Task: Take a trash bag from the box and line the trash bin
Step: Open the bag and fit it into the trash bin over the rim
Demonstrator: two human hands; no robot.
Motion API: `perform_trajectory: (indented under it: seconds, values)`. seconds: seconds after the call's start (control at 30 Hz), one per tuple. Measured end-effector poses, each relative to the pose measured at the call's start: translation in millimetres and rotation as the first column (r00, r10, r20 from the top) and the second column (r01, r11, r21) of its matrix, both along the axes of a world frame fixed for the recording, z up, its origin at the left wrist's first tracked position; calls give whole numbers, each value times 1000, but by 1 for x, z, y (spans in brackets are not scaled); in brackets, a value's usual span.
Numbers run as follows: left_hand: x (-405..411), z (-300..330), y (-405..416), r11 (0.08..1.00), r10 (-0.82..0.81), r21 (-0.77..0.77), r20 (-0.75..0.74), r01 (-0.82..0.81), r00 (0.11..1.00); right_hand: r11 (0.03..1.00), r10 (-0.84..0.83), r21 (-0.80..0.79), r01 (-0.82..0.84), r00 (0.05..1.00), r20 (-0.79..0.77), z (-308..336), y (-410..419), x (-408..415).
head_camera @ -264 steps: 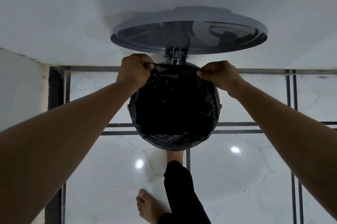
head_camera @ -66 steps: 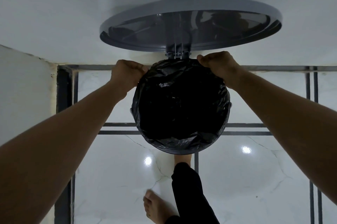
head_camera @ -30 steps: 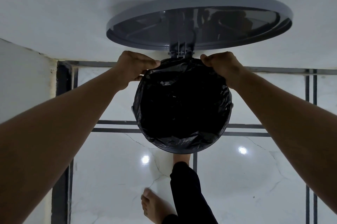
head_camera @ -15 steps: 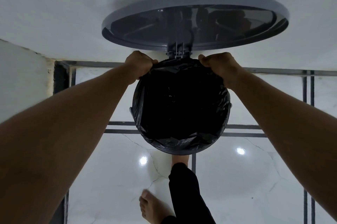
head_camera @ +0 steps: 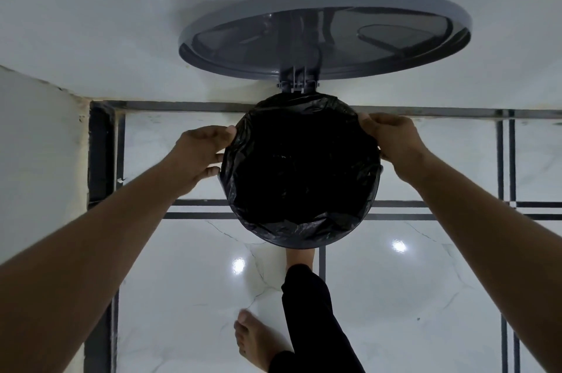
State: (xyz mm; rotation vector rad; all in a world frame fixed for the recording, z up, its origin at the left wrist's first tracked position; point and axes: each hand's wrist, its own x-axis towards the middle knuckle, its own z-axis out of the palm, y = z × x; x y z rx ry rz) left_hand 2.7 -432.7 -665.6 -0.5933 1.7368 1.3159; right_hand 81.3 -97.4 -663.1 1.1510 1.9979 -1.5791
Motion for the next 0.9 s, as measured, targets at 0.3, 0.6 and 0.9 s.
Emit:
perform_trajectory:
  seconds: [0.3, 0.6, 0.9]
  values:
    - [-1, -7, 28, 964, 261, -52, -1, -261, 965, 910, -245, -288, 299, 946, 210, 0, -2, -11]
    - [44, 6, 16, 862, 477, -68, -225, -502, 850, 794, 275, 607, -10, 898, -344, 30, -67, 21]
    - [111, 13, 41, 749, 646, -29, -195, -662, 738, 368, 764, 28, -929, 319, 561, -111, -150, -14]
